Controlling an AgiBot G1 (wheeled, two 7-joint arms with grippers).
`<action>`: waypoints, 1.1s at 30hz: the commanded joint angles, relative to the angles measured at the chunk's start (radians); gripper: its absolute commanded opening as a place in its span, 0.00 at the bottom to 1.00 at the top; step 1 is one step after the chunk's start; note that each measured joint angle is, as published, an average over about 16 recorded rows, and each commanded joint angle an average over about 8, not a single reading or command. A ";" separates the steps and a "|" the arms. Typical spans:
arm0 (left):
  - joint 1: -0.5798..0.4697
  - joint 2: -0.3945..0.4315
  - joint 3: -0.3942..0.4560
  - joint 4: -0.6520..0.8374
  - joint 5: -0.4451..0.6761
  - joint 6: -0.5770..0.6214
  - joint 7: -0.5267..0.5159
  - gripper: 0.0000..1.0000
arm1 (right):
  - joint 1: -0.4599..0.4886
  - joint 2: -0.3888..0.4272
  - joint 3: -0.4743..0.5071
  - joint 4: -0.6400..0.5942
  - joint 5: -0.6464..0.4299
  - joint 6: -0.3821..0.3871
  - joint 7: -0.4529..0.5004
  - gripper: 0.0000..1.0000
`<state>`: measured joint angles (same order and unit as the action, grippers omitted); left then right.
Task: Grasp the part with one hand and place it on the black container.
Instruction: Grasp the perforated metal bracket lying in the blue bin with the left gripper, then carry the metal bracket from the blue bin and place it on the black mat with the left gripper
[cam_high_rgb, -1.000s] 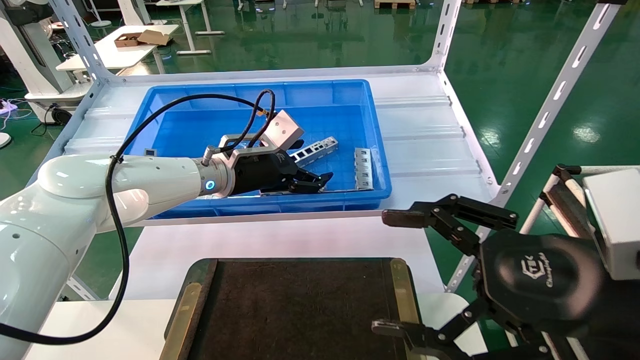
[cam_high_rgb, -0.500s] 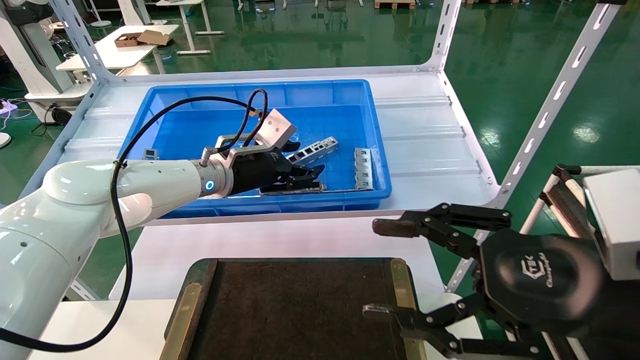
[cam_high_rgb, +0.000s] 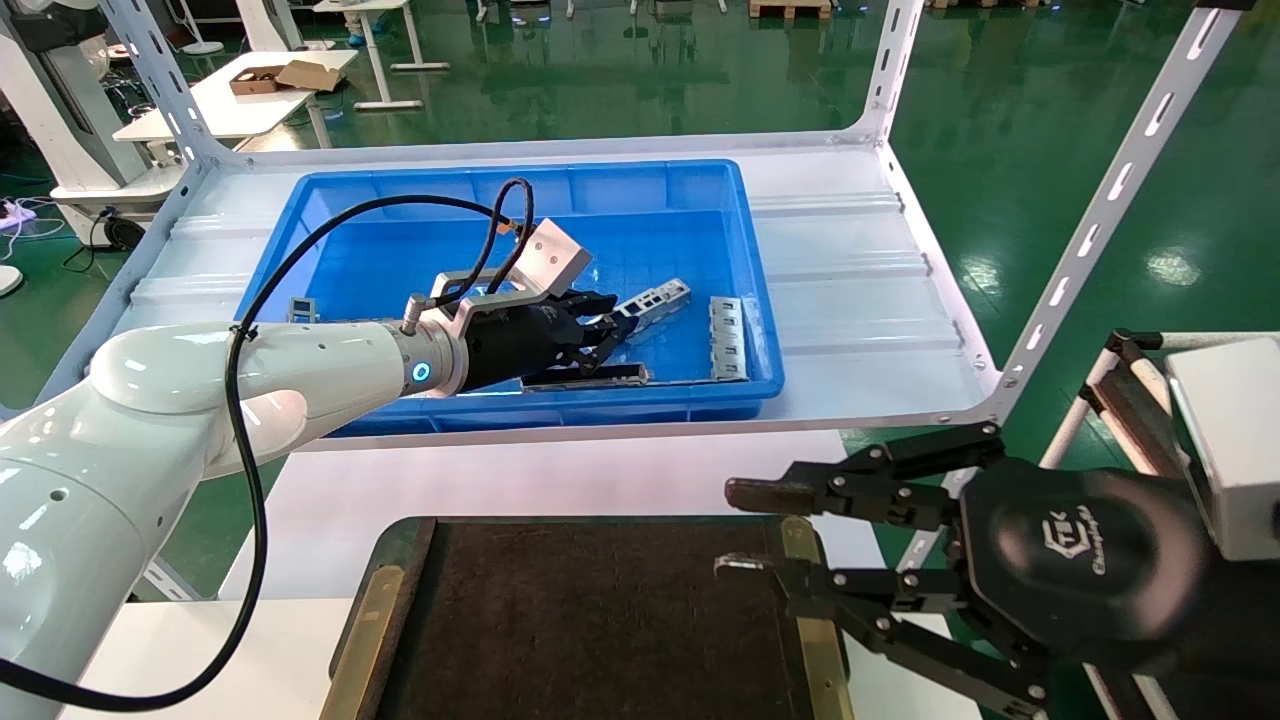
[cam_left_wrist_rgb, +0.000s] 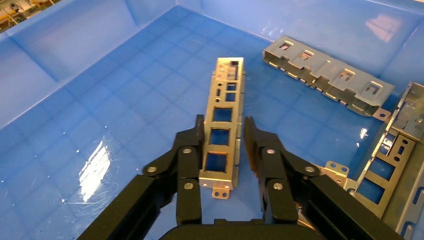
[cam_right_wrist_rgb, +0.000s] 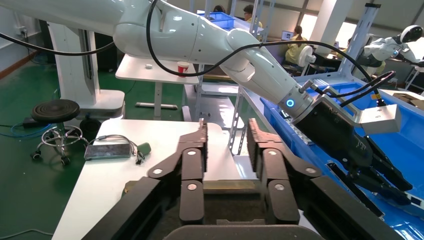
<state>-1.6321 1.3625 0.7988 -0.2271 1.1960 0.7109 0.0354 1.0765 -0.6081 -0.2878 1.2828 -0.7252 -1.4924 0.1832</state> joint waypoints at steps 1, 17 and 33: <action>0.000 0.000 0.008 -0.001 -0.007 -0.002 -0.001 0.00 | 0.000 0.000 0.000 0.000 0.000 0.000 0.000 0.00; -0.006 -0.002 0.053 0.001 -0.076 -0.021 -0.008 0.00 | 0.000 0.000 -0.001 0.000 0.001 0.001 -0.001 0.00; -0.055 -0.013 0.013 0.000 -0.227 0.011 0.022 0.00 | 0.000 0.001 -0.002 0.000 0.002 0.001 -0.001 0.00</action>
<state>-1.6839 1.3452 0.8114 -0.2252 0.9704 0.7427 0.0597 1.0770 -0.6072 -0.2899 1.2828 -0.7237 -1.4915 0.1821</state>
